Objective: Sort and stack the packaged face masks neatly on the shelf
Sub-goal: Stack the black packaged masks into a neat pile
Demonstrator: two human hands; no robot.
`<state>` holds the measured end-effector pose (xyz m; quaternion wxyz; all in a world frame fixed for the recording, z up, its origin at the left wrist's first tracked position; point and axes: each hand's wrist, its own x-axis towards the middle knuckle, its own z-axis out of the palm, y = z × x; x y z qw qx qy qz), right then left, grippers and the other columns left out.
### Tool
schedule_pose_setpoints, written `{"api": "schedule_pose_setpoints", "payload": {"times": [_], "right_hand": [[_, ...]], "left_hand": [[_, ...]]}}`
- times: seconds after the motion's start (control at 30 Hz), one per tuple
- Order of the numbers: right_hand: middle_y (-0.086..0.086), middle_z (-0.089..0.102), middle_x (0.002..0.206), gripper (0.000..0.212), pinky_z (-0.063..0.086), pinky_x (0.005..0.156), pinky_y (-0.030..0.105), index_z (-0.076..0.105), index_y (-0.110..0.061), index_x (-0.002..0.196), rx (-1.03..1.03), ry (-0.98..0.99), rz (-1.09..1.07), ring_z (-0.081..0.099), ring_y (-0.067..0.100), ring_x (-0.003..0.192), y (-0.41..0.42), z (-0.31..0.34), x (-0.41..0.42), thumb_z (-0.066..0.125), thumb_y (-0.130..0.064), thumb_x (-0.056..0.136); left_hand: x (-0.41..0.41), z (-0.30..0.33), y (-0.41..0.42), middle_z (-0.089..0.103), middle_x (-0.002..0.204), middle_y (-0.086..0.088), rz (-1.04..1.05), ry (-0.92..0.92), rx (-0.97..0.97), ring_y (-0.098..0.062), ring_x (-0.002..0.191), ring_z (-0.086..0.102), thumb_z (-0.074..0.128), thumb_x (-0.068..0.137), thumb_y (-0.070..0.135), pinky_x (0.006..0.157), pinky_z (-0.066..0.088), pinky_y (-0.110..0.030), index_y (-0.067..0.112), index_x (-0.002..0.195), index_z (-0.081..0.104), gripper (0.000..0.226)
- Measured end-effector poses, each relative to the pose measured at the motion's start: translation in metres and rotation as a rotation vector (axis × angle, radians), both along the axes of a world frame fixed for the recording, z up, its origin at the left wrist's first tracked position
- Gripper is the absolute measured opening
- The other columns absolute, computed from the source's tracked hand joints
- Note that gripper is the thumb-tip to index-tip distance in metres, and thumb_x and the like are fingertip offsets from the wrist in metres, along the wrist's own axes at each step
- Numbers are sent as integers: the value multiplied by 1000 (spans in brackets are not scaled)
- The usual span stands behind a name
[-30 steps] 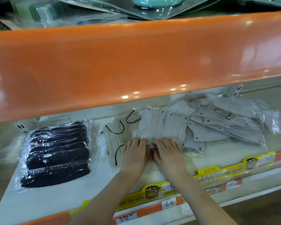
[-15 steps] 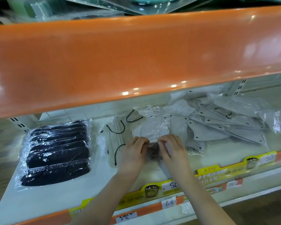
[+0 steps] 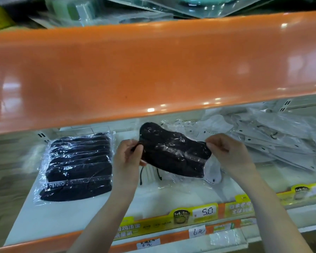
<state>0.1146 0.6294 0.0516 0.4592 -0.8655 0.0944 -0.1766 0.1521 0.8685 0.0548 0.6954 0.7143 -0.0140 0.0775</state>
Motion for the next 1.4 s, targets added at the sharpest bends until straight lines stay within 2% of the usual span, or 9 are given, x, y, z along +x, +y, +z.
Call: {"api": "schedule_pose_setpoints", "payload": {"times": [0.23, 0.37, 0.43, 0.57, 0.8, 0.93, 1.07, 1.2, 1.4], "right_hand": [[-12, 66, 84, 20, 40, 65, 5, 66, -25, 86, 36, -49, 4, 57, -8, 68, 38, 13, 6, 61, -6, 90], [-7, 57, 97, 12, 38, 74, 1, 68, -16, 95, -206, -256, -13, 51, -2, 78, 66, 6, 6, 58, -19, 90], [-7, 53, 105, 31, 32, 79, -4, 65, -13, 106, -283, -299, 97, 49, -3, 89, 85, -1, 1, 53, -34, 86], [-5, 51, 129, 54, 36, 95, 20, 44, -23, 130, -555, -197, 351, 45, 9, 116, 124, -24, -3, 46, -52, 85], [1, 64, 108, 36, 52, 82, 34, 61, -15, 111, -628, -363, 376, 63, 20, 97, 156, -50, 22, 65, 2, 79], [-2, 67, 105, 47, 50, 83, 30, 65, -16, 110, -658, -362, 403, 63, 18, 96, 182, -47, 31, 70, 6, 69], [0, 69, 101, 42, 55, 75, 32, 69, -13, 106, -664, -371, 370, 66, 20, 90, 213, -44, 37, 43, -8, 74], [-1, 68, 100, 36, 43, 83, 25, 66, -13, 106, -644, -338, 362, 64, 19, 91, 235, -54, 34, 60, 0, 72], [-4, 66, 103, 29, 45, 83, 25, 70, -16, 103, -590, -323, 443, 62, 14, 94, 258, -71, 13, 51, -11, 82]], "left_hand": [[0, -14, 36, 65, 69, -11, 108, 128, 113, -13, 42, 59, 49, 95, 1, 38, 37, -17, 13, 87, 53, 15], [-4, -15, 55, 66, 65, -14, 142, 228, -31, -15, 44, 62, 48, 97, 3, 39, 36, -20, 13, 91, 56, 14], [-6, -15, 63, 68, 62, -10, 137, 304, -136, -16, 49, 64, 47, 97, 3, 50, 38, -25, 10, 97, 56, 11], [-6, -17, 82, 69, 65, -13, 91, 423, -338, -18, 53, 64, 44, 98, 1, 55, 47, -28, 1, 109, 56, 16], [-5, -12, 124, 64, 67, -11, 106, 447, -358, -20, 55, 65, 48, 96, 0, 50, 52, -21, 5, 97, 57, 11], [0, -23, 153, 56, 122, -7, 269, 175, 311, -20, 109, 55, 57, 93, 7, 93, 46, -32, 10, 123, 52, 30], [-1, -36, 183, 61, 120, -7, 315, -441, 972, -24, 117, 51, 57, 93, 26, 101, 36, -34, 6, 123, 60, 36], [-2, -51, 204, 70, 106, -3, 135, -624, 1108, -19, 101, 62, 46, 95, 49, 87, 42, -28, 9, 103, 73, 48], [-1, -70, 230, 71, 93, 4, 67, -716, 1178, -18, 85, 66, 56, 90, 22, 70, 45, -28, 18, 88, 76, 20]]}}
